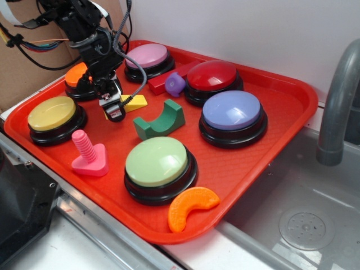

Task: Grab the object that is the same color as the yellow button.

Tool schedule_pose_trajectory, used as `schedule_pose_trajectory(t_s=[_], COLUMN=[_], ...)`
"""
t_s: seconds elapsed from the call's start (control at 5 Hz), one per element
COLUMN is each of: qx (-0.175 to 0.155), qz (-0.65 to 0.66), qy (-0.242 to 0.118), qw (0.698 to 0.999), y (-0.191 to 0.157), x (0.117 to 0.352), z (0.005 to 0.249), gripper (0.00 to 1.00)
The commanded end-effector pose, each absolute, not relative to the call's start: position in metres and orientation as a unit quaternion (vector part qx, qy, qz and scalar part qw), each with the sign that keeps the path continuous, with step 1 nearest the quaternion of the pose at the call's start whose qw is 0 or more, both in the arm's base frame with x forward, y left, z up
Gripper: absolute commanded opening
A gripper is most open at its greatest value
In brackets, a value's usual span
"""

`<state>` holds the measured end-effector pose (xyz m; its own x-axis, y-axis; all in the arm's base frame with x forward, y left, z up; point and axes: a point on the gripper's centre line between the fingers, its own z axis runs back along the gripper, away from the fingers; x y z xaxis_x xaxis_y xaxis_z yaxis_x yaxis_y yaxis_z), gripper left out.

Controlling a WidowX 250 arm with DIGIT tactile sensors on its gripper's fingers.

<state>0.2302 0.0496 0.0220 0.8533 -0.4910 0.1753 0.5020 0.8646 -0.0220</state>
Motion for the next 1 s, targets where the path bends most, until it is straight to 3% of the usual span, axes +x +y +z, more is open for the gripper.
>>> schedule_pose_trajectory(t_s=[0.0, 0.2, 0.8], qx=[-0.049, -0.051, 0.029], qz=[-0.201, -0.107, 0.12], qy=[-0.102, -0.098, -0.059], qw=[0.973, 0.988, 0.991], y=[0.049, 0.048, 0.039], x=[0.23, 0.227, 0.202], z=[0.064, 0.099, 0.18], gripper=[0.0, 0.0, 0.0])
